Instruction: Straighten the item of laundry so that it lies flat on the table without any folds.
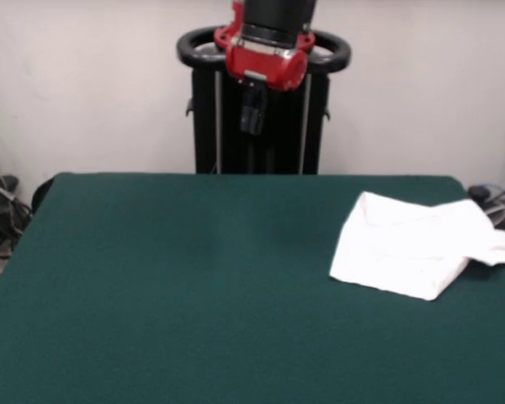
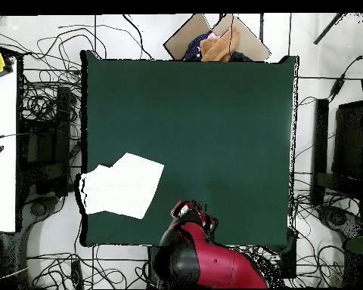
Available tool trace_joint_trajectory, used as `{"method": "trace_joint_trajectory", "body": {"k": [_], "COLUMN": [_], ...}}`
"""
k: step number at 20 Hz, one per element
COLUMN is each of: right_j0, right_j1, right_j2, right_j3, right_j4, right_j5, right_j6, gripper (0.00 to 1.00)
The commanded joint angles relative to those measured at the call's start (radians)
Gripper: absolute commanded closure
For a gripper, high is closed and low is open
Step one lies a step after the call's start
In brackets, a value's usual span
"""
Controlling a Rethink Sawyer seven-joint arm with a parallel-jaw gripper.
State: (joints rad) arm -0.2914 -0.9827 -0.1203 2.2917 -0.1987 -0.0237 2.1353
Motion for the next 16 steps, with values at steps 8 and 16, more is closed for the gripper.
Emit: {"method": "trace_joint_trajectory", "body": {"k": [8, 16], "right_j0": [-0.014, 0.145], "right_j1": [0.201, 0.329], "right_j2": [0.186, 0.149], "right_j3": [-0.088, -0.131], "right_j4": [-0.235, -0.106], "right_j5": [0.063, -0.067], "right_j6": [0.009, 0.168], "gripper": [1.00, 1.00]}}
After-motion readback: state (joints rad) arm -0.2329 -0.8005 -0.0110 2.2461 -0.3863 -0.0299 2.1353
